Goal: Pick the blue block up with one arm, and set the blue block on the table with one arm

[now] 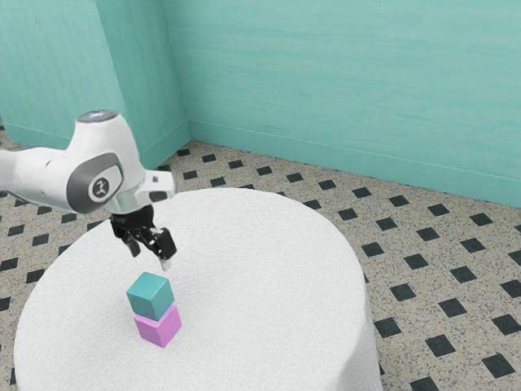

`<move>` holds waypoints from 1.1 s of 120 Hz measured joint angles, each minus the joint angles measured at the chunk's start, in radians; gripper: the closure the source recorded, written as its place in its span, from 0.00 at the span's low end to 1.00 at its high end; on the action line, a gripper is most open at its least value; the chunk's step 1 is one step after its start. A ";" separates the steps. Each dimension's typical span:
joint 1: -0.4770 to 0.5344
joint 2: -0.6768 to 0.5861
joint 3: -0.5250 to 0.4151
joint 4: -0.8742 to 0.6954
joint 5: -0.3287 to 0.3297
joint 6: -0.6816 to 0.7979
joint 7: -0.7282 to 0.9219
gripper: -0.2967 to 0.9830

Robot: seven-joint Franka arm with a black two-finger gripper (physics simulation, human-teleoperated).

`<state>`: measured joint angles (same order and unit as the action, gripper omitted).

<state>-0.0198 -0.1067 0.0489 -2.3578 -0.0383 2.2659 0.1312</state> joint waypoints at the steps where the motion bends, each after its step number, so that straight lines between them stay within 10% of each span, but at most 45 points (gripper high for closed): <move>1: 0.000 -0.005 0.000 -0.007 0.000 0.002 0.003 0.23; 132: 0.001 -0.075 -0.032 -0.181 -0.049 0.077 -0.030 0.23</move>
<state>-0.0184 -0.1816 0.0170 -2.5387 -0.0877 2.3431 0.1011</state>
